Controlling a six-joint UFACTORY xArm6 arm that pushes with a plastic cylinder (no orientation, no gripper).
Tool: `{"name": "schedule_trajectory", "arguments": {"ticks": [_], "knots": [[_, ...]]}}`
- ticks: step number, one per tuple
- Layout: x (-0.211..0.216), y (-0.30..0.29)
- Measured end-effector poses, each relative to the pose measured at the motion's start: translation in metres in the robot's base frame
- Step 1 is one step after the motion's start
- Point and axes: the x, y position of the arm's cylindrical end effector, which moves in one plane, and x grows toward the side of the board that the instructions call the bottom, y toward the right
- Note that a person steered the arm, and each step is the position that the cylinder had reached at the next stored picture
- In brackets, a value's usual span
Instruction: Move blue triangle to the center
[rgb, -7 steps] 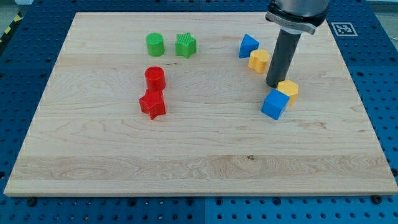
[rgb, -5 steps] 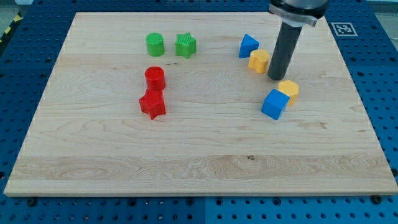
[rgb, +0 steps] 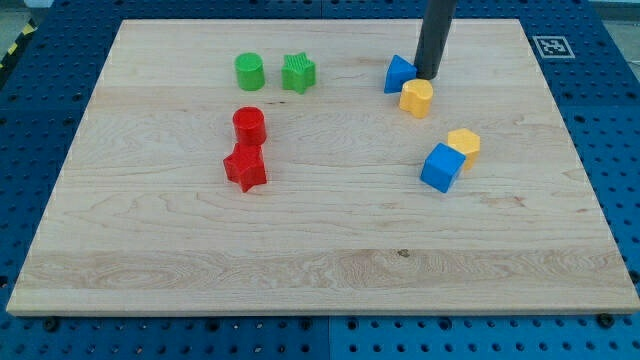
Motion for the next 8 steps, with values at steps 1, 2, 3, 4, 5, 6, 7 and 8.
{"name": "schedule_trajectory", "arguments": {"ticks": [1, 2, 3, 4, 5, 6, 7, 8], "knots": [[0.008, -0.024], [0.008, -0.027], [0.008, -0.028], [0.008, -0.039], [0.008, -0.044], [0.008, -0.043], [0.008, -0.043], [0.008, -0.042]]}}
